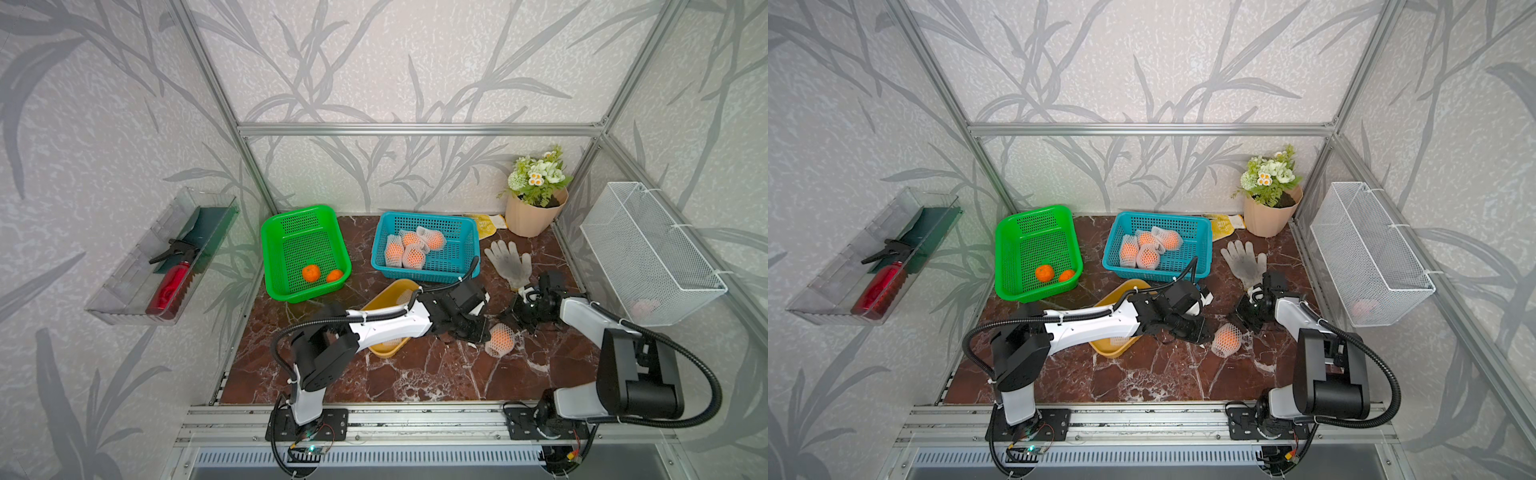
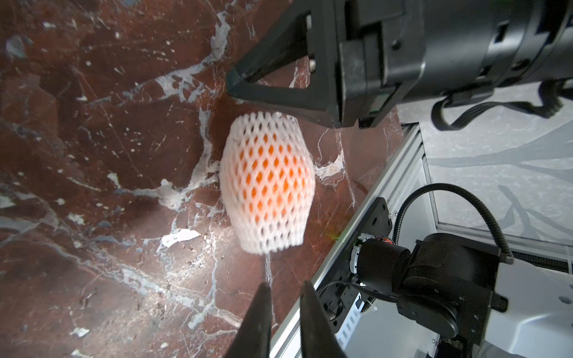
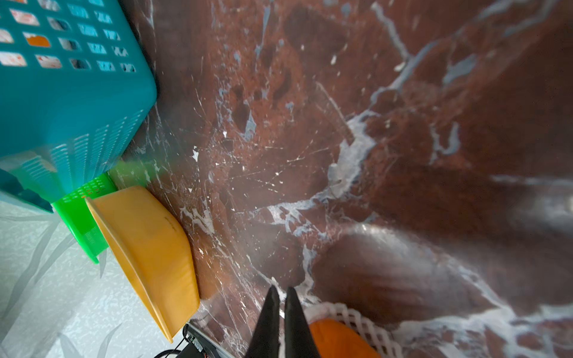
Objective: Remove foam nets from oranges
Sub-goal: Pick up the orange from the center of the board.
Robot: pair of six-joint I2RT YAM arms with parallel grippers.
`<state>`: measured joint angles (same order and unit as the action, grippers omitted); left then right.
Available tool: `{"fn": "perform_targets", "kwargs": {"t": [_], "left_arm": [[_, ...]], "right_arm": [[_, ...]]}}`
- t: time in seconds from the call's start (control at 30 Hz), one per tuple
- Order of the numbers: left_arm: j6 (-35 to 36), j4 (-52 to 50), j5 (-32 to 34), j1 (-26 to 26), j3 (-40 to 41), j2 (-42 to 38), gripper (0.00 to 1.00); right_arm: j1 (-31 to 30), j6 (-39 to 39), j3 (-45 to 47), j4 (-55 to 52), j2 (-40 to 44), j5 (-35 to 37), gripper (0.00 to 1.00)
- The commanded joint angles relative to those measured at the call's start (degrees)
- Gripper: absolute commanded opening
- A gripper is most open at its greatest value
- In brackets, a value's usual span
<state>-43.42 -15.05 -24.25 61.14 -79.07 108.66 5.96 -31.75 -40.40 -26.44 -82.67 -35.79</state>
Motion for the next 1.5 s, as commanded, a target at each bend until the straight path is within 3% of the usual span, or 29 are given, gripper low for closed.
{"fn": "perform_targets", "kwargs": {"t": [0.0, 0.43, 1.07, 1.17, 1.33, 1.47], "left_arm": [[-2.0, -1.9, -2.0, 0.3, -3.2, 2.1, 0.17], [-2.2, -6.6, -5.0, 0.5, -7.3, 9.5, 0.13], [4.2, -14.7, 0.3, -1.7, -10.9, 15.5, 0.11], [6.0, -16.4, 0.9, -1.9, -12.8, 16.7, 0.11], [7.8, -17.8, 0.9, -2.2, -14.5, 18.2, 0.11], [8.4, -17.8, 0.6, -2.4, -14.7, 18.4, 0.11]], "right_arm": [[0.2, 2.6, -0.5, -1.9, 1.0, -1.2, 0.08], [2.1, 5.0, 0.3, -9.6, 5.8, 2.7, 0.07], [2.1, 4.5, 9.2, -15.4, 18.8, -7.4, 0.07], [1.7, 3.3, 10.7, -16.0, 21.9, -7.7, 0.13], [1.0, 2.3, 12.0, -17.6, 24.8, -7.5, 0.31], [-0.9, 1.3, 12.9, -17.8, 24.8, -6.3, 0.38]]}}
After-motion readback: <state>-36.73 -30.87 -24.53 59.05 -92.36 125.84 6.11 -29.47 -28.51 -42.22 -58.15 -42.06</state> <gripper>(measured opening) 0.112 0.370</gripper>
